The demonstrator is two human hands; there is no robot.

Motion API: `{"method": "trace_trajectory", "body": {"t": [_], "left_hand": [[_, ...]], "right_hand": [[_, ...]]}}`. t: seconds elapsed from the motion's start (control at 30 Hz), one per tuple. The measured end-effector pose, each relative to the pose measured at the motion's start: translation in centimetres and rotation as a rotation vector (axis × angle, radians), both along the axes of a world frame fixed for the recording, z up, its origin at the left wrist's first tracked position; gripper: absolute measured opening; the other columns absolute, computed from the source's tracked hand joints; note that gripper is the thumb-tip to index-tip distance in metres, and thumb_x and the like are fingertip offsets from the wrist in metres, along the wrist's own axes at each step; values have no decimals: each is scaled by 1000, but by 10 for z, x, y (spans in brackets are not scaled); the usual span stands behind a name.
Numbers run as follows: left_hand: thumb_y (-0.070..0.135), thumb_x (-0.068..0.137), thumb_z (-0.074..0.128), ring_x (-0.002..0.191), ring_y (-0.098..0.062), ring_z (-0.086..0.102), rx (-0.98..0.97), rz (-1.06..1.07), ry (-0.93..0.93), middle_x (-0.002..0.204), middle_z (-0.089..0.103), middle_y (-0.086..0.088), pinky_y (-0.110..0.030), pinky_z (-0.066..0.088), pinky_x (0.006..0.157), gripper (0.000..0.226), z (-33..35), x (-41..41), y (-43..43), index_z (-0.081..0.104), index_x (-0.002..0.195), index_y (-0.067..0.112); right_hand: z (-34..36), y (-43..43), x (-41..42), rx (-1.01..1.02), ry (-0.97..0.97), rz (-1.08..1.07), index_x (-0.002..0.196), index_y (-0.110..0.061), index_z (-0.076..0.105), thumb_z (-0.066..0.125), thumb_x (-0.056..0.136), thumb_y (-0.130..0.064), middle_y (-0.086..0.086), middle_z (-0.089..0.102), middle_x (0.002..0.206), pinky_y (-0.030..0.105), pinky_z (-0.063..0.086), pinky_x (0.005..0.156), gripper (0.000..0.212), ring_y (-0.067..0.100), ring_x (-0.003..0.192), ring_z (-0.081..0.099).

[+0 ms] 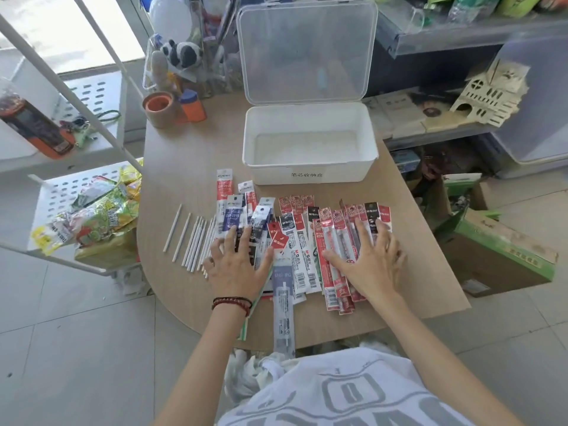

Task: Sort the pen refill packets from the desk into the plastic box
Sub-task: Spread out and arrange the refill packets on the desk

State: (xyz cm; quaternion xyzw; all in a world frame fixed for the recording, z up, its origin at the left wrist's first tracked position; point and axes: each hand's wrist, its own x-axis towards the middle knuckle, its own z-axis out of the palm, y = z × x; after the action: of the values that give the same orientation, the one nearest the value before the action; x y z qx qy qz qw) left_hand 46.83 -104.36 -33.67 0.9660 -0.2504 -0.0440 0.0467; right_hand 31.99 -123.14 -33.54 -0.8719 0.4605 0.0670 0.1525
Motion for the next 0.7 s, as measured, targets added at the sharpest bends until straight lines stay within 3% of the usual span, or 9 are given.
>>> {"method": "trace_trajectory", "body": {"t": [0.2,0.37,0.57,0.7], "left_hand": [[73,82,16,138,-22,26,-61,-44,-5,152,29,3,-47,29,107,75,12,3,9,25,144,33],[70,82,25,140,-20,26,-122,-66,-9,150,33,2,-45,25,111,73,10,3,59,31,143,30],[77,76,24,143,-18,20,-82,-41,70,153,26,5,-42,19,113,79,-2,-6,76,24,144,36],[79,75,23,142,-17,20,-97,-19,54,154,24,4,-41,19,114,82,1,4,55,23,143,34]], "right_hand": [[3,0,13,-6,-20,30,154,-33,6,25,66,-93,10,1,162,57,14,116,108,33,148,4],[9,16,23,-21,-58,136,153,-34,-9,7,53,-101,5,-16,161,59,-13,111,122,29,148,-15],[14,41,43,-9,-27,380,151,-35,-15,37,58,-96,0,-18,161,59,-16,113,123,24,148,-16],[16,34,53,-16,-108,342,153,-32,8,44,66,-88,-2,7,161,52,-12,115,110,20,149,2]]}}
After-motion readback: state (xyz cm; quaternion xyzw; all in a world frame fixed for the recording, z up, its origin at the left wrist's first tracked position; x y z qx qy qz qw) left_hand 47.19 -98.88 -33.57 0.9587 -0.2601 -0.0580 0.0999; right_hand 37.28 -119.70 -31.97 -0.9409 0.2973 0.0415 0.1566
